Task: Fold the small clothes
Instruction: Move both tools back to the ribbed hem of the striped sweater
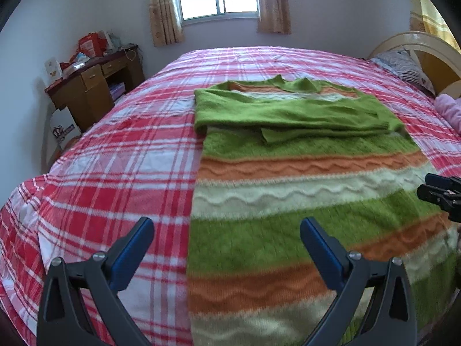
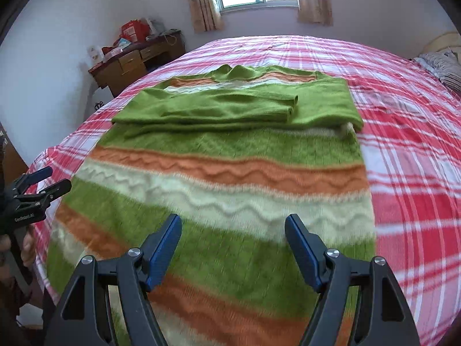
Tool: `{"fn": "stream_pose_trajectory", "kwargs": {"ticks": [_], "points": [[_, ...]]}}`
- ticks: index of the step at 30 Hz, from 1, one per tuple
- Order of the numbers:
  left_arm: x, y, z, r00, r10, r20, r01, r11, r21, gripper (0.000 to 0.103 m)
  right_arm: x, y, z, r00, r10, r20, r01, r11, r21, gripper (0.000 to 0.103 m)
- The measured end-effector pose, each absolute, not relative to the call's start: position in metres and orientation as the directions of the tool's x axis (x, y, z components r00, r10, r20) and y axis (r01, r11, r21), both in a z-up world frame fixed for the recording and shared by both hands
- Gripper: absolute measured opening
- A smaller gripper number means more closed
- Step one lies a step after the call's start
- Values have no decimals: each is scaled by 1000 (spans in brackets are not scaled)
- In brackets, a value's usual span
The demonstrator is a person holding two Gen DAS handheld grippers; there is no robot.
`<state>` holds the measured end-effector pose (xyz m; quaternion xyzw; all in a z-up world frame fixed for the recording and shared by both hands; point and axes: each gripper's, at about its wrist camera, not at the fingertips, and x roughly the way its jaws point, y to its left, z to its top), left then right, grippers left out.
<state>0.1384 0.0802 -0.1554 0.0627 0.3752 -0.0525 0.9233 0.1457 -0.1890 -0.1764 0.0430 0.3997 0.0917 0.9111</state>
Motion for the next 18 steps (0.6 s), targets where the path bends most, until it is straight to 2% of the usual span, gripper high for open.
{"fn": "stream_pose_trajectory", "kwargs": {"ticks": [2,5,8,11,15,17,18], "points": [[130,86,-158,699,-56,-713,156,985,75,103,134,-189,-178,660,199,-724,-127,980,154,75],[118,95,-161,680,-57,-731,169,982,81,95,117,-186,-181,666,181,-723,-133,983,124,75],[107,107,-163,656,-76,-750,179,982,57,91,104,-182,-183,669,158,-726,-140,986,85,75],[93,118,-168,624,-101,-775,190,982,25,83,91,-180,-185,675,153,-722,-145,987,73,75],[78,128,-177,550,-176,-816,204,976,-73,65,77,-178,-188,686,146,-713,-149,987,59,75],[72,133,-183,517,-213,-829,198,972,-126,62,70,-176,-190,693,136,-708,-148,988,44,75],[68,135,-185,501,-234,-833,197,968,-153,55,68,-177,-190,696,136,-705,-147,988,45,75]]}}
